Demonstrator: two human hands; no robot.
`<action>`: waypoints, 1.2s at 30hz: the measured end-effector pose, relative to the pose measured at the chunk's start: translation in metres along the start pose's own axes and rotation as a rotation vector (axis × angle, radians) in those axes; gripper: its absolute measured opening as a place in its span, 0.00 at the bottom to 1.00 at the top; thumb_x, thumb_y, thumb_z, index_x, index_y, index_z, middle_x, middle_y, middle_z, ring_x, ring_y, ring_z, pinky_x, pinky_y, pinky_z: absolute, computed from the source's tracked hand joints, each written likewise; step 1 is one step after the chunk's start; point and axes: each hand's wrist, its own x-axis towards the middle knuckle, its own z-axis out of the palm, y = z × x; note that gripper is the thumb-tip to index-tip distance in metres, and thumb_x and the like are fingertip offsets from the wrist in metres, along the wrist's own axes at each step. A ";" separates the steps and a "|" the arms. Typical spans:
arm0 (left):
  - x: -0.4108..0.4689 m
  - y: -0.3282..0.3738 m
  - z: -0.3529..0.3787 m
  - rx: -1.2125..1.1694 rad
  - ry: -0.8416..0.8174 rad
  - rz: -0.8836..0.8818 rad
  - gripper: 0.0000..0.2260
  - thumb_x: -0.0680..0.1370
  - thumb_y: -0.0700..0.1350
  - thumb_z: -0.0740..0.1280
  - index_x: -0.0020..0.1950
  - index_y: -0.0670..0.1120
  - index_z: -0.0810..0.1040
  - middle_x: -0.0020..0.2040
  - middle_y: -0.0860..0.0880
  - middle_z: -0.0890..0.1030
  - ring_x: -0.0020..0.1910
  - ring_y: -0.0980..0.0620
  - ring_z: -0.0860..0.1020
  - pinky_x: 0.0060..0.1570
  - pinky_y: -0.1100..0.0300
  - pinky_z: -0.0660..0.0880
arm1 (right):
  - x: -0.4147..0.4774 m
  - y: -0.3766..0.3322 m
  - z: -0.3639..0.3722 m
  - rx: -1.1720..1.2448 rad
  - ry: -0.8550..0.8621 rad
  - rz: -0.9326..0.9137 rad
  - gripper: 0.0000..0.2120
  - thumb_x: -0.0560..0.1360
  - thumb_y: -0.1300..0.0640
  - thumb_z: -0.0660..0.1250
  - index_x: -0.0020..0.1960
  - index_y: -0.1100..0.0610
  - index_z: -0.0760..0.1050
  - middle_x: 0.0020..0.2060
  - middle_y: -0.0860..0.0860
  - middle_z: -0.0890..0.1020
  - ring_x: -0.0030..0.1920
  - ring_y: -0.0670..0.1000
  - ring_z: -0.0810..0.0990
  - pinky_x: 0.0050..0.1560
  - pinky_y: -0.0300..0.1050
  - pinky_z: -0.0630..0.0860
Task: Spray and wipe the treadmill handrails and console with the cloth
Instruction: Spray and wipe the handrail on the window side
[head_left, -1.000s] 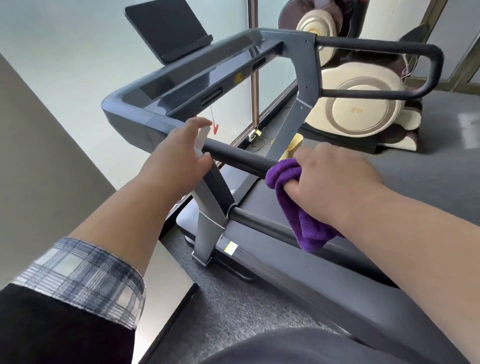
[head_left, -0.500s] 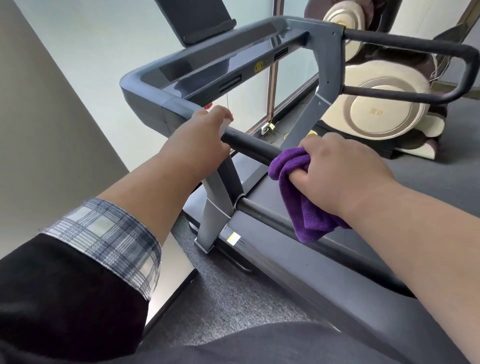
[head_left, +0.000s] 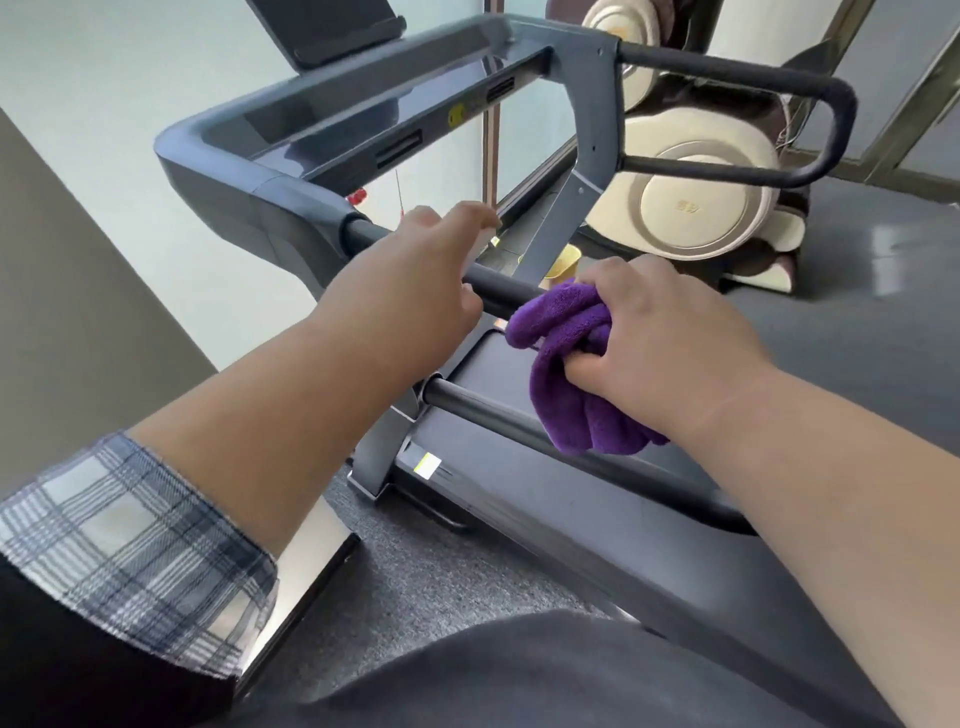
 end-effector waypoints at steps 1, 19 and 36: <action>-0.003 0.006 0.002 -0.007 -0.010 0.021 0.23 0.76 0.45 0.61 0.68 0.62 0.62 0.58 0.49 0.72 0.44 0.46 0.75 0.42 0.52 0.76 | -0.008 0.005 -0.001 -0.031 0.011 -0.001 0.26 0.67 0.38 0.66 0.64 0.43 0.69 0.54 0.51 0.74 0.54 0.59 0.76 0.52 0.54 0.75; -0.013 0.072 0.039 -0.077 -0.100 0.192 0.22 0.76 0.46 0.65 0.67 0.59 0.62 0.58 0.46 0.71 0.41 0.45 0.78 0.44 0.48 0.80 | -0.065 0.052 -0.009 0.044 0.106 0.187 0.24 0.65 0.41 0.68 0.60 0.43 0.72 0.53 0.49 0.75 0.55 0.57 0.75 0.56 0.55 0.74; -0.074 0.040 0.023 -0.175 -0.078 -0.007 0.23 0.78 0.49 0.64 0.70 0.62 0.60 0.64 0.50 0.69 0.34 0.53 0.75 0.34 0.59 0.70 | -0.081 0.062 -0.026 0.476 0.126 0.167 0.23 0.71 0.59 0.68 0.62 0.38 0.71 0.58 0.43 0.74 0.59 0.44 0.74 0.61 0.41 0.70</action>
